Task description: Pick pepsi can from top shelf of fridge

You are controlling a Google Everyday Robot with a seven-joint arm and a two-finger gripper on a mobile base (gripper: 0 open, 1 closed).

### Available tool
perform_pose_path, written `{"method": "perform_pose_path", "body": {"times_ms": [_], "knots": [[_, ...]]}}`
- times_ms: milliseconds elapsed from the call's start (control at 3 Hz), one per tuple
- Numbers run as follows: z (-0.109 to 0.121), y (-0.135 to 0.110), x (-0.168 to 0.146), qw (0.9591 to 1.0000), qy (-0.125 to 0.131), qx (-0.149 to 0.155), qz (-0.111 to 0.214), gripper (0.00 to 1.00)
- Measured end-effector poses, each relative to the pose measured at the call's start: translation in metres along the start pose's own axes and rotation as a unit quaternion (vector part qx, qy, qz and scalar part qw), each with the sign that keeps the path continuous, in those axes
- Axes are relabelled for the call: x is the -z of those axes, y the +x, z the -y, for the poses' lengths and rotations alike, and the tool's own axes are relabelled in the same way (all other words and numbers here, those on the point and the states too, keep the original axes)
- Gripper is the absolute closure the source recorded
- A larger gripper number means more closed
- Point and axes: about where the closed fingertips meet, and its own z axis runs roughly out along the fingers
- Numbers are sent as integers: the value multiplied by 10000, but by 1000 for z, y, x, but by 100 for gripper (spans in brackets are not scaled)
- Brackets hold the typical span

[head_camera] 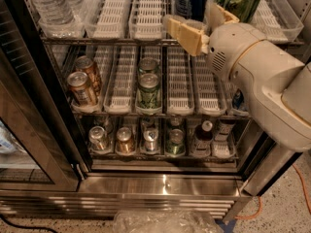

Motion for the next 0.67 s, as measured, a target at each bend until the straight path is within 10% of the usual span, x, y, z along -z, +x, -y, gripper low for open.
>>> {"method": "perform_pose_path", "body": {"times_ms": [667], "knots": [[2,-1,-1,10000,-15,26,-45,31]]}}
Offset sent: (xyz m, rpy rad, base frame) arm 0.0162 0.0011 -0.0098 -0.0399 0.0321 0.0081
